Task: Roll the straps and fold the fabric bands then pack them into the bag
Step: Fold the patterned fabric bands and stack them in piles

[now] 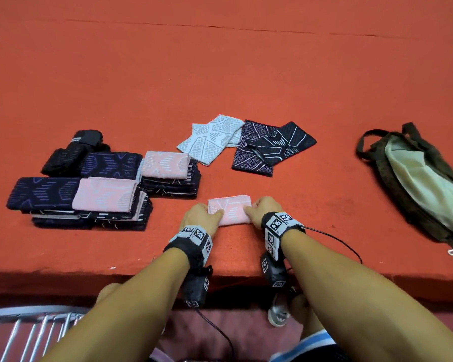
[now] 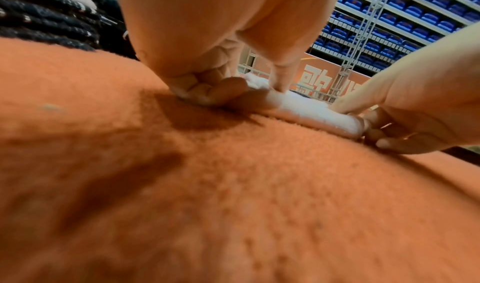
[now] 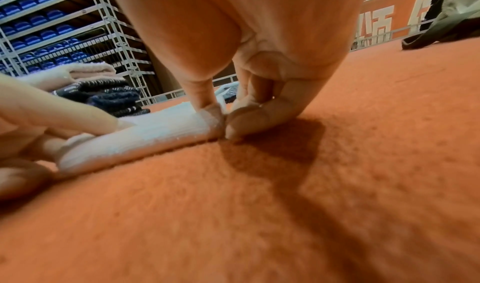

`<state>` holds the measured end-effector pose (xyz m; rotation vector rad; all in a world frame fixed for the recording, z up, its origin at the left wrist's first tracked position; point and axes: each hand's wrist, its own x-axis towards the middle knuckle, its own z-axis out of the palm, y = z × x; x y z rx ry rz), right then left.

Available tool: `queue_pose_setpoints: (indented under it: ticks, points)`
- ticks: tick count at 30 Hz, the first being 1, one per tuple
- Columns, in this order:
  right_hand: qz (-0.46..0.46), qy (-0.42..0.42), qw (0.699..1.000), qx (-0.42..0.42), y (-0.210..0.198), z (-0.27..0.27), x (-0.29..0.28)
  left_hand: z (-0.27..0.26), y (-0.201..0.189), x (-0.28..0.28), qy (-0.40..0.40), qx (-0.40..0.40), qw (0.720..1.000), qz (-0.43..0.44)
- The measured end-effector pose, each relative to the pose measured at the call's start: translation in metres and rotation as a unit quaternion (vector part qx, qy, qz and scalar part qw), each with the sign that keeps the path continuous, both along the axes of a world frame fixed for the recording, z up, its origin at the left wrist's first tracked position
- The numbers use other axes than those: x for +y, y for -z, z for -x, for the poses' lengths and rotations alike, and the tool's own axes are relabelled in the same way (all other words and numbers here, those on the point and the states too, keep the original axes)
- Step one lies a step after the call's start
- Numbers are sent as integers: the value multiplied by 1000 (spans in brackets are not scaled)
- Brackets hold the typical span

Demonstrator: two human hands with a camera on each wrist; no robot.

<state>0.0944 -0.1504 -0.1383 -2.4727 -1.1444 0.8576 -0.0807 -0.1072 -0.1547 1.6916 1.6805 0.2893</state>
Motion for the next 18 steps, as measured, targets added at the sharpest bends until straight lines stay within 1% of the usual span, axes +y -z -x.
queue_pose_setpoints:
  ticks: [3,6,9,12,14,18]
  points:
    - [31,-3,1000,-3,-5,0,5,-4,-3,-2,11,20,1000,-10]
    - [9,-15,1000,16,-10,7,5,3,-10,-4,2,-5,1000,-20]
    - [-48,-23,996,69,-11,33,7,24,-24,-4,-67,-46,996,-43]
    - [-97,-49,989,101,-5,67,14,51,-35,-7,-119,-50,989,-78]
    - [-112,-71,986,104,0,87,18,67,-37,-11,-121,-42,987,-98]
    - [-141,-65,981,116,3,113,26,86,-34,-11,-95,-11,991,-99]
